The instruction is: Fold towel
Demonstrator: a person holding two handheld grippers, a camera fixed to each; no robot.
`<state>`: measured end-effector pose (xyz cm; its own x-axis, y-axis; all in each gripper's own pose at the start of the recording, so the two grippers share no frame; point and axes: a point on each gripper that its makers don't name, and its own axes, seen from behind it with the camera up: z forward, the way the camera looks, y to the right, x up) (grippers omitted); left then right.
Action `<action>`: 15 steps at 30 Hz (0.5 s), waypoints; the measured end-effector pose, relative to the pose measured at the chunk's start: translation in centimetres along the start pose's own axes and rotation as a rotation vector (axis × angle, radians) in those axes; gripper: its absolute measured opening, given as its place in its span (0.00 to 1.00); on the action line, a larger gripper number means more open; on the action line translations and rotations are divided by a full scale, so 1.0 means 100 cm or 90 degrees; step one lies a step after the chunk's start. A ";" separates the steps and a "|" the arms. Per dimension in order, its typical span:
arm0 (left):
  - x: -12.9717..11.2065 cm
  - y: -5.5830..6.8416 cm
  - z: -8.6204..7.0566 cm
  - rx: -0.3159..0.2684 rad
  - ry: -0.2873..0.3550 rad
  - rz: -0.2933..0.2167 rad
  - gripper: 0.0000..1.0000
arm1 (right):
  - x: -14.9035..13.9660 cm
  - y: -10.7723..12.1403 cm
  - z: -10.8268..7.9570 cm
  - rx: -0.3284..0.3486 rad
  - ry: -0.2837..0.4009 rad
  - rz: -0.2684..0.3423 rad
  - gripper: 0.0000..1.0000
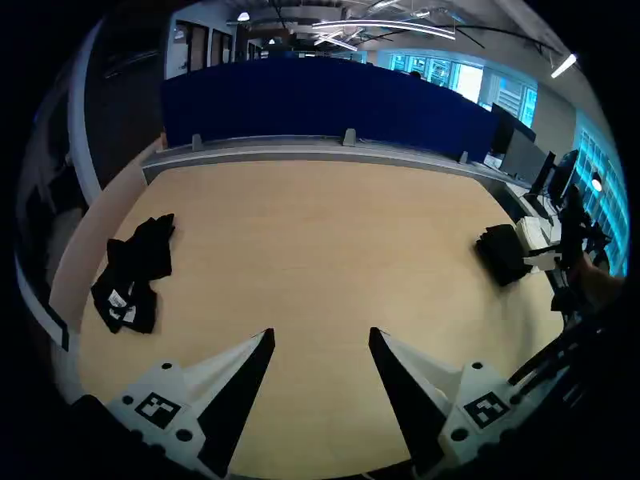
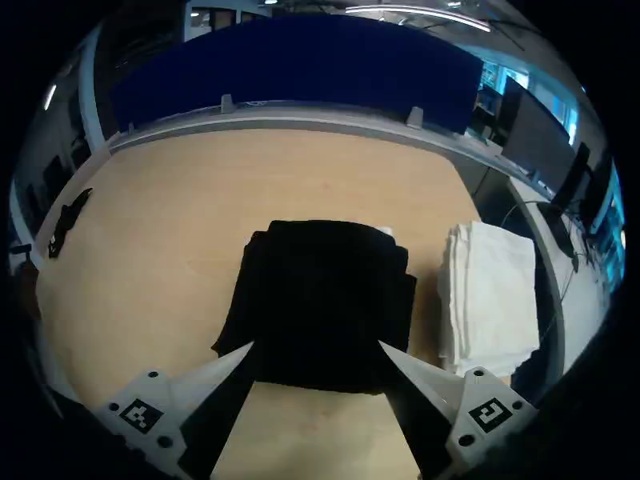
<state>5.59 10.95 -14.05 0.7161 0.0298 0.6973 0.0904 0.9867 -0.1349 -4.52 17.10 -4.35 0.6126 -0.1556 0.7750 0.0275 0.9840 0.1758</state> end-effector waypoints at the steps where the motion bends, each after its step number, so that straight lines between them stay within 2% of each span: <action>1: 0.000 -0.001 0.000 0.001 0.000 0.000 0.87 | 0.000 -0.001 0.001 -0.001 0.000 0.001 1.00; 15: -0.002 -0.005 -0.001 0.007 -0.002 -0.002 0.87 | -0.025 -0.001 0.025 -0.013 -0.026 0.027 1.00</action>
<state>5.44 10.43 -14.22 0.7134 0.0276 0.7002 0.0851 0.9884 -0.1258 -7.99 17.21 -4.80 0.5803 -0.1173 0.8059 0.0185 0.9912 0.1309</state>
